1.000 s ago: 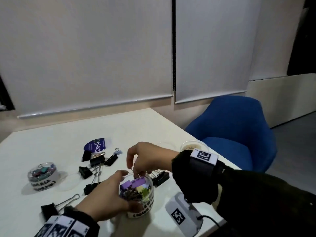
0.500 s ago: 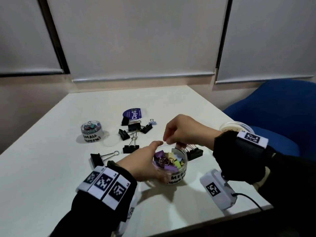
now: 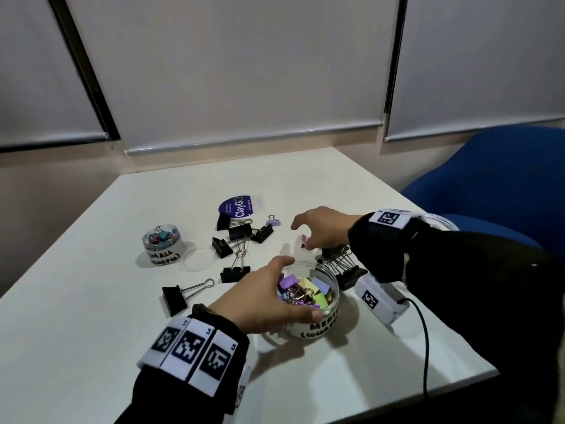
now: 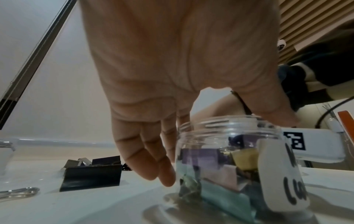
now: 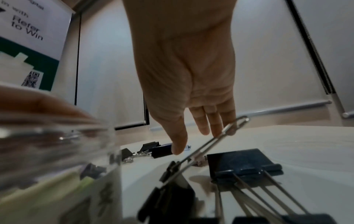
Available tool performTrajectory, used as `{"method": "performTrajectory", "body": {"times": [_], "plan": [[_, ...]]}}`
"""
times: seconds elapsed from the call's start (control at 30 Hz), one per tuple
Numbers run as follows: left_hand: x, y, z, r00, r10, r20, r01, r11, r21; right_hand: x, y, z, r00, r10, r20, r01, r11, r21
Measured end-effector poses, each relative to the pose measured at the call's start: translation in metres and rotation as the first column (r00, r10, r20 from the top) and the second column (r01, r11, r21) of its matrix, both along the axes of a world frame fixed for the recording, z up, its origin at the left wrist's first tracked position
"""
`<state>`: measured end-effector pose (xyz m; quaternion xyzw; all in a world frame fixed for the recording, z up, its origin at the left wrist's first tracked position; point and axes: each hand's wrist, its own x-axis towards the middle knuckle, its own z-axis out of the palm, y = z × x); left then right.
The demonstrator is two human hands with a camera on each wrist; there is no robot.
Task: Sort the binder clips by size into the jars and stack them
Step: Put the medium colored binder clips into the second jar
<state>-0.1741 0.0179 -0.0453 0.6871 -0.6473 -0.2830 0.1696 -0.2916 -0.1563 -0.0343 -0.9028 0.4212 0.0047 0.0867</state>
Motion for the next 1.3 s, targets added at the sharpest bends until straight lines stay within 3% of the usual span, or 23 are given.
{"method": "performTrajectory", "body": {"times": [0.13, 0.3, 0.4, 0.47, 0.53, 0.6, 0.77, 1.03, 1.3], "plan": [[0.002, 0.001, 0.000, 1.000, -0.014, -0.001, 0.014, 1.000, 0.005, 0.012, -0.004, -0.003, 0.980, 0.075, -0.186, -0.069, 0.997, 0.041], [0.005, 0.001, -0.002, 1.000, -0.019, -0.006, 0.019, 1.000, 0.006, 0.020, -0.006, -0.016, 0.993, 0.038, -0.114, -0.035, 0.999, 0.028], [0.005, 0.002, -0.002, 1.000, -0.005, 0.014, 0.005, 1.000, 0.006, 0.020, -0.001, -0.018, 1.000, 0.014, 0.001, -0.014, 0.999, -0.031], [0.004, 0.001, -0.001, 0.999, 0.009, 0.036, -0.009, 1.000, 0.004, 0.015, 0.005, -0.011, 0.985, -0.007, 0.172, 0.021, 0.996, -0.082], [0.004, 0.000, 0.000, 0.999, 0.018, 0.048, -0.018, 1.000, 0.001, 0.007, 0.018, 0.005, 0.930, -0.043, 0.365, 0.066, 0.997, -0.051], [0.003, 0.000, 0.000, 0.999, 0.017, 0.049, -0.017, 1.000, -0.001, -0.003, 0.036, 0.021, 0.886, -0.069, 0.458, 0.064, 0.998, 0.027], [0.003, -0.002, -0.001, 0.999, 0.019, 0.039, -0.019, 1.000, 0.000, -0.022, 0.083, 0.033, 0.932, -0.079, 0.354, 0.040, 0.993, 0.115], [0.001, -0.001, 0.000, 0.998, 0.032, 0.049, -0.032, 0.999, -0.008, -0.025, 0.094, 0.008, 0.980, -0.113, 0.164, 0.145, 0.969, -0.201], [0.011, -0.004, 0.008, 0.997, -0.013, 0.074, 0.008, 0.998, 0.057, -0.051, 0.084, 0.000, 0.904, -0.232, 0.359, 0.200, 0.972, 0.124]]}}
